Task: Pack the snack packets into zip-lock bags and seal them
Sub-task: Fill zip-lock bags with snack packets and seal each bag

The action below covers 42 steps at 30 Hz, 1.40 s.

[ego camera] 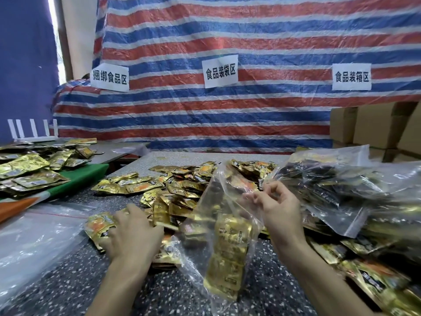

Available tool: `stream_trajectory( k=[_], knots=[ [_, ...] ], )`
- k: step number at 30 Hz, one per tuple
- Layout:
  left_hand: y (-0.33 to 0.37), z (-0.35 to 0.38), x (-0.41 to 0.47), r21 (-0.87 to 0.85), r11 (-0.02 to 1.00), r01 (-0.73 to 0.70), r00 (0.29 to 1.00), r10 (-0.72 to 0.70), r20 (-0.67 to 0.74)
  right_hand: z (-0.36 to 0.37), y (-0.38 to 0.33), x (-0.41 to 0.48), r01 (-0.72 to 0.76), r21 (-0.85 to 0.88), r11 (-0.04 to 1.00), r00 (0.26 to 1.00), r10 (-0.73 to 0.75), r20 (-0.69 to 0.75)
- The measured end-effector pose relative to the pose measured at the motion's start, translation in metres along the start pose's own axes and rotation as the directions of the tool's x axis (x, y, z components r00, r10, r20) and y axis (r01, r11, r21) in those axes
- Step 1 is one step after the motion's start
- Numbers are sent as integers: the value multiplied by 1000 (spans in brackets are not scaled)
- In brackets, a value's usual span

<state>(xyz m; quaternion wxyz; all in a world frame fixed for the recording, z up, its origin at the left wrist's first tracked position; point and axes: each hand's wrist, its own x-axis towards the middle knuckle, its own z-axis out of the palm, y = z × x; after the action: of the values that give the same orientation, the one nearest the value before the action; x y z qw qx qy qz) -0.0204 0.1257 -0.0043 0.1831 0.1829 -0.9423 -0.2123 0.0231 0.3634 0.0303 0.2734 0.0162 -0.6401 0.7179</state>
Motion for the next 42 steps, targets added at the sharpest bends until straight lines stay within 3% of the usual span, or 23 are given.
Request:
stream_trajectory(
  k=[6,9,11,13,16,17,20,24,27,33,37,40,42],
  knots=[
    [7,-20,-11,-190,976,-103,967,53,-250,7,-2,-8,112,-135,984,988,-95,125],
    [11,-23,-13,-411,871,-270,926,118,-358,11,-2,-12,136,-186,973,978,-102,180],
    [15,-23,-15,-627,681,-379,910,150,-388,14,-1,-15,162,-244,956,973,-113,203],
    [23,-26,-24,-827,412,-383,924,158,-349,16,0,-18,186,-305,934,968,-120,221],
    [32,-26,-38,-992,-78,-103,957,263,-120,20,-2,-23,246,-401,882,952,-144,269],
    [34,-26,-41,-982,-187,19,948,315,-41,21,-2,-24,269,-423,865,945,-152,290],
    [36,-24,-44,-928,-313,204,909,413,61,24,0,-28,329,-478,815,921,-166,351],
    [35,-19,-44,-924,-343,169,925,378,28,29,6,-31,359,-537,764,908,-152,391],
    [38,-14,-44,-956,-286,59,939,341,-44,31,9,-31,367,-549,750,902,-142,409],
    [41,-12,-43,-979,-205,-25,894,433,-113,34,7,-35,389,-441,808,879,-182,441],
    [36,-13,-40,-975,-38,-219,863,459,-211,26,0,-29,341,-342,876,903,-204,379],
    [35,-12,-41,-952,84,-295,808,554,-202,23,-3,-27,321,-284,903,904,-203,375],
    [35,-10,-43,-909,216,-357,807,562,-183,23,-1,-26,330,-253,909,904,-227,363]
  ],
)
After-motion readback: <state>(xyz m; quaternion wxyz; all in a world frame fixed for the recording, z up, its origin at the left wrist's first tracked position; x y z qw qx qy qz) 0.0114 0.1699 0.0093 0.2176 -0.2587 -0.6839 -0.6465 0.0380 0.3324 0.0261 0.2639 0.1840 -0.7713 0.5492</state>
